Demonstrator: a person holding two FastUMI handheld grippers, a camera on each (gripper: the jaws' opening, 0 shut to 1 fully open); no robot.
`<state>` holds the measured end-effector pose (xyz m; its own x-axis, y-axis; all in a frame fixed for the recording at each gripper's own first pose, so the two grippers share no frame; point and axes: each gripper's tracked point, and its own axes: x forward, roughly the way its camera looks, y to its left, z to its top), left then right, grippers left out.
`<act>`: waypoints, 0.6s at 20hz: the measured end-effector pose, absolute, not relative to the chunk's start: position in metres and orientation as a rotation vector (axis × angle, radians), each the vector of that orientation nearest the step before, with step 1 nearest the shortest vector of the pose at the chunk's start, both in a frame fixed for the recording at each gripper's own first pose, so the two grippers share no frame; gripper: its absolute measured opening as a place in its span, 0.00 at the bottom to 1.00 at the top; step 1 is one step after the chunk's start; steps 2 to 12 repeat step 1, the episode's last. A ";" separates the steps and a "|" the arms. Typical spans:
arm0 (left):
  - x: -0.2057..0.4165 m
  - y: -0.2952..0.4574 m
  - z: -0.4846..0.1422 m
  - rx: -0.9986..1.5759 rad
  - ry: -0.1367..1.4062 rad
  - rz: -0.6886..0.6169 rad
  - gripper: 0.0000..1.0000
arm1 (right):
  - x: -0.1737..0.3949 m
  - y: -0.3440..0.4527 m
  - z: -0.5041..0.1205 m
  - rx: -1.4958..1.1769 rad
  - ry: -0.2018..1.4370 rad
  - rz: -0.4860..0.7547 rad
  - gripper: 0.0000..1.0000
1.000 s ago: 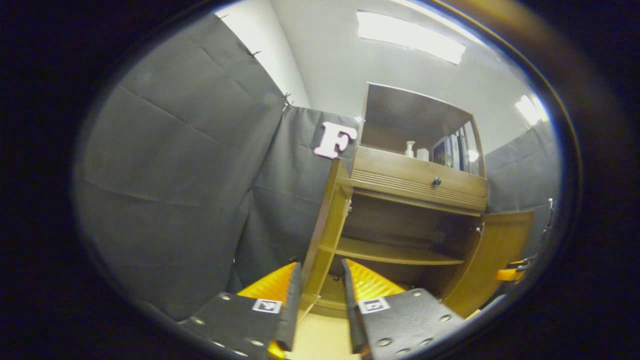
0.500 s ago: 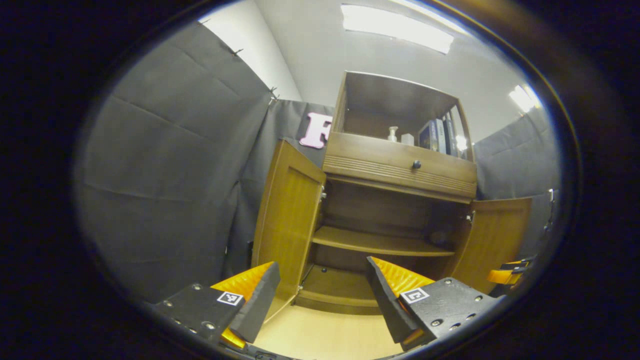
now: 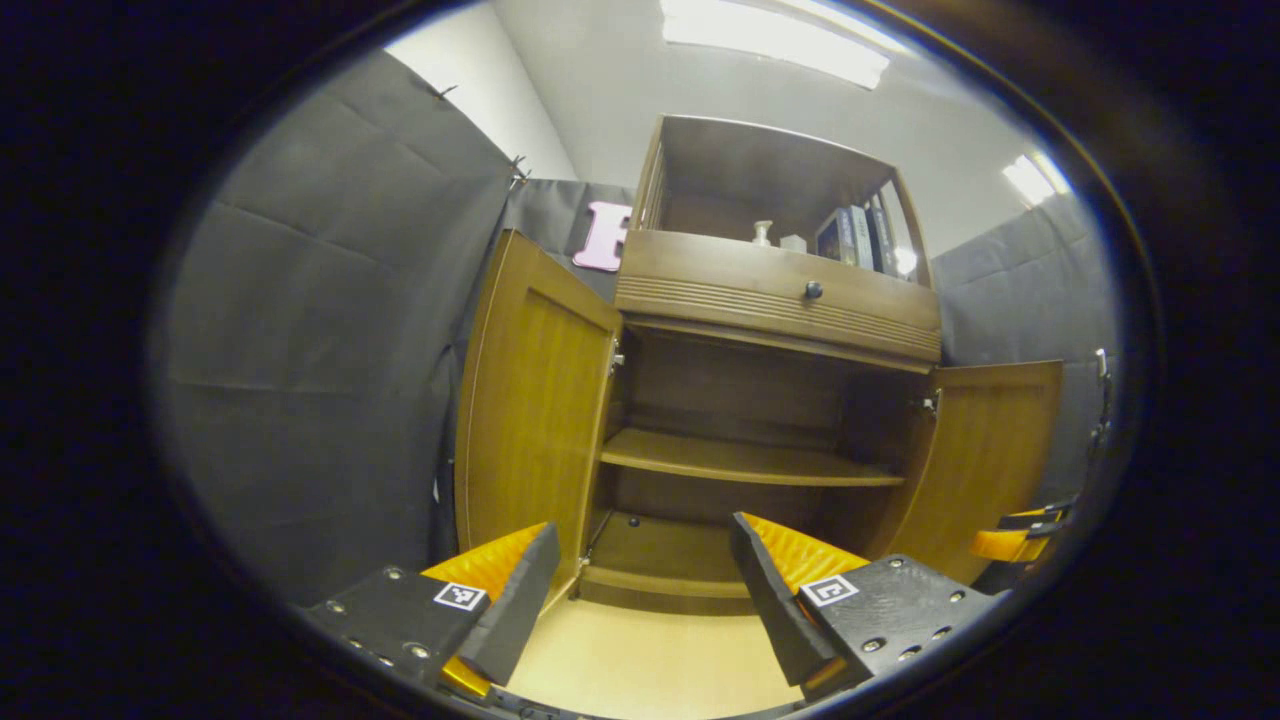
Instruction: Open the right door of the double-door shoe cabinet with the right hand, and open the left door with the left hand.
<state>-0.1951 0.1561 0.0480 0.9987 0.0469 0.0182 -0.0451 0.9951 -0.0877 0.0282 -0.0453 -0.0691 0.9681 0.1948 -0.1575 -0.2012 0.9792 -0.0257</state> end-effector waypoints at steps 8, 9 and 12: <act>-0.194 0.155 0.046 -0.078 -0.018 0.043 0.98 | 0.030 -0.041 -0.065 -0.032 0.143 0.207 0.93; -0.194 0.155 0.046 -0.078 -0.018 0.043 0.98 | 0.030 -0.041 -0.065 -0.032 0.143 0.207 0.93; -0.194 0.155 0.046 -0.078 -0.018 0.043 0.98 | 0.030 -0.041 -0.065 -0.032 0.143 0.207 0.93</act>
